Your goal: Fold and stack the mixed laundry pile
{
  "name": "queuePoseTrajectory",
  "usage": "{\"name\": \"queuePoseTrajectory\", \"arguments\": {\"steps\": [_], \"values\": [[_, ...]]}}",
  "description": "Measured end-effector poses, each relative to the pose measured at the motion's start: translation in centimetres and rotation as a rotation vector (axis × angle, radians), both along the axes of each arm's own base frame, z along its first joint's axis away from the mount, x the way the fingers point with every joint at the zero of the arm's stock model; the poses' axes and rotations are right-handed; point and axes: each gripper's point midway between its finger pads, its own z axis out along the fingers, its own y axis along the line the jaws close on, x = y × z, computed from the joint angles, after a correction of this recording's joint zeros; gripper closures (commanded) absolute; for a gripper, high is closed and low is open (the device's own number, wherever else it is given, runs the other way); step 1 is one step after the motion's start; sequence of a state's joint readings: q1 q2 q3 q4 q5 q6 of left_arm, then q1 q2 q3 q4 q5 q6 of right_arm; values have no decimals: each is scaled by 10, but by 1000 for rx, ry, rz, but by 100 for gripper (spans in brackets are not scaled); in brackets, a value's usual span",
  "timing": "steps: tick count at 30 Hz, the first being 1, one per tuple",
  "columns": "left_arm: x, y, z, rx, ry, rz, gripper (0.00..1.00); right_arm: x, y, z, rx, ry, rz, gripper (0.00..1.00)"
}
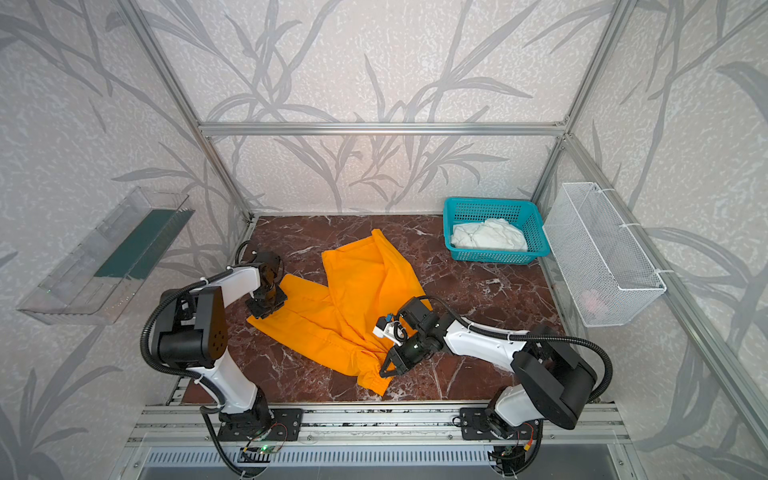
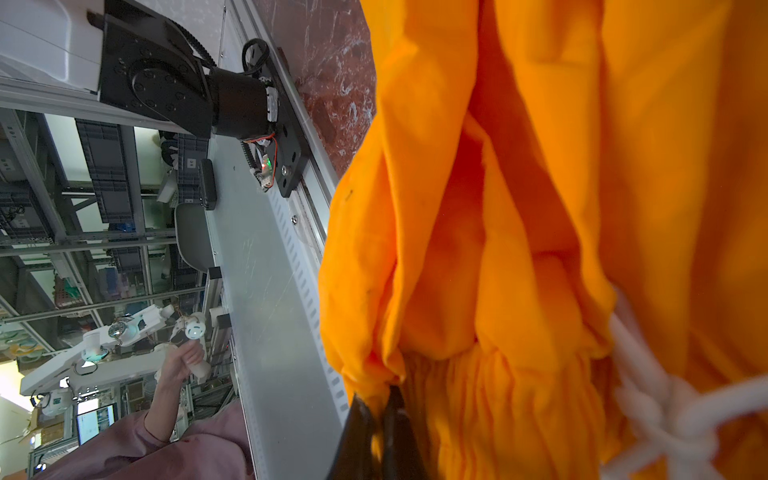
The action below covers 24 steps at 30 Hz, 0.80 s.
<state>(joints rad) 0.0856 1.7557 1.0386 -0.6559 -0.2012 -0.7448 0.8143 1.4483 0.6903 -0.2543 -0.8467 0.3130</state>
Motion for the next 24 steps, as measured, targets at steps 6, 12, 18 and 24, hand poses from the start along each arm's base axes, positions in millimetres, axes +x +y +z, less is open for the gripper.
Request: {"name": "queuePoseTrajectory", "arguments": {"steps": [6, 12, 18, 24], "values": [[4, 3, -1, -8, -16, 10, 65, 0, 0, 0, 0, 0, 0, 100], [9, 3, 0, -24, -44, 19, 50, 0, 0, 0, -1, 1, 0, 100], [13, 2, 1, -49, -59, 21, 50, 0, 0, 0, -1, 0, 0, 100], [25, -2, 5, -86, -106, 24, 50, 0, 0, 0, -1, 0, 0, 100]]}}
